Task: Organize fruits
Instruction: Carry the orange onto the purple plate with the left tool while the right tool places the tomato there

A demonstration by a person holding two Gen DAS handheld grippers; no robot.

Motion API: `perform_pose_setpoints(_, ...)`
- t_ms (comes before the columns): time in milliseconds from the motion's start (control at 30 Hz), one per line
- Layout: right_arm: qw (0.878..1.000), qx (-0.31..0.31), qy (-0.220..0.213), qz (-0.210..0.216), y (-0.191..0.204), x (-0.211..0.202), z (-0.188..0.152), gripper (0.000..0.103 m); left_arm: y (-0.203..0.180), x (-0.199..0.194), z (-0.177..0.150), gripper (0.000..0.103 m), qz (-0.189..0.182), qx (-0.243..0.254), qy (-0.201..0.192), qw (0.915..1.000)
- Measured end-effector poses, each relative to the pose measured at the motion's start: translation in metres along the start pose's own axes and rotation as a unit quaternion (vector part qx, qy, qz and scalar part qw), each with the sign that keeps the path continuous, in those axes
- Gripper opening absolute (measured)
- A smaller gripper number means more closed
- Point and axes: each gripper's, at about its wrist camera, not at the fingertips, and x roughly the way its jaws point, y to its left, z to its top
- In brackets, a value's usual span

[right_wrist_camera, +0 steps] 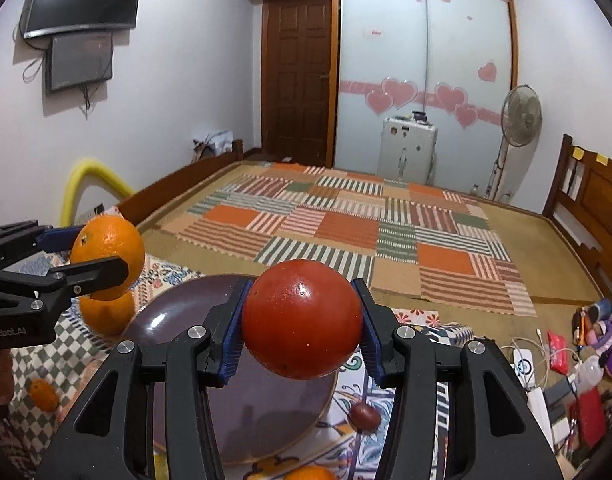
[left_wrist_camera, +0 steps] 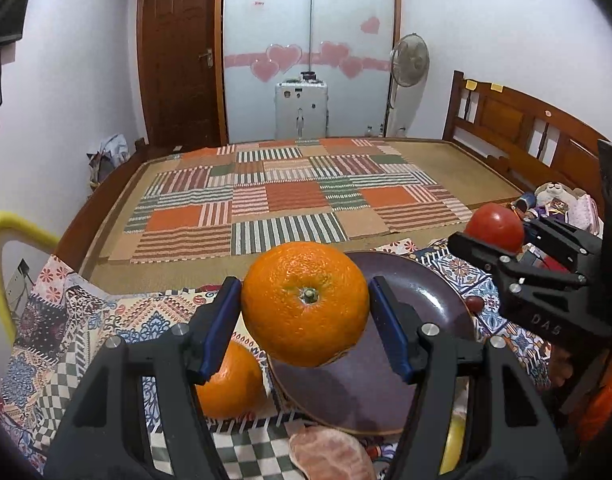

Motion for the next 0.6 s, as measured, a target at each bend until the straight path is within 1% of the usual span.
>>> perform_pose_setpoints(200, 0.999, -0.02, 0.035, 0.005, 0.005, 0.016, 0.001, 0.046, 0.002, 0.027, 0.004, 0.065, -0.008, -0.004, 0.041, 0.9991)
perform_pose_setpoints(333, 0.997, -0.03, 0.065, 0.016, 0.006, 0.027, -0.001, 0.046, 0.001, 0.043, 0.004, 0.065, -0.01, -0.002, 0.07, 0.9975)
perform_pose_setpoints(600, 0.991, -0.046, 0.12, 0.03, 0.005, 0.047, -0.004, 0.046, -0.001, 0.07, 0.002, 0.065, -0.025, -0.001, 0.129, 0.9913)
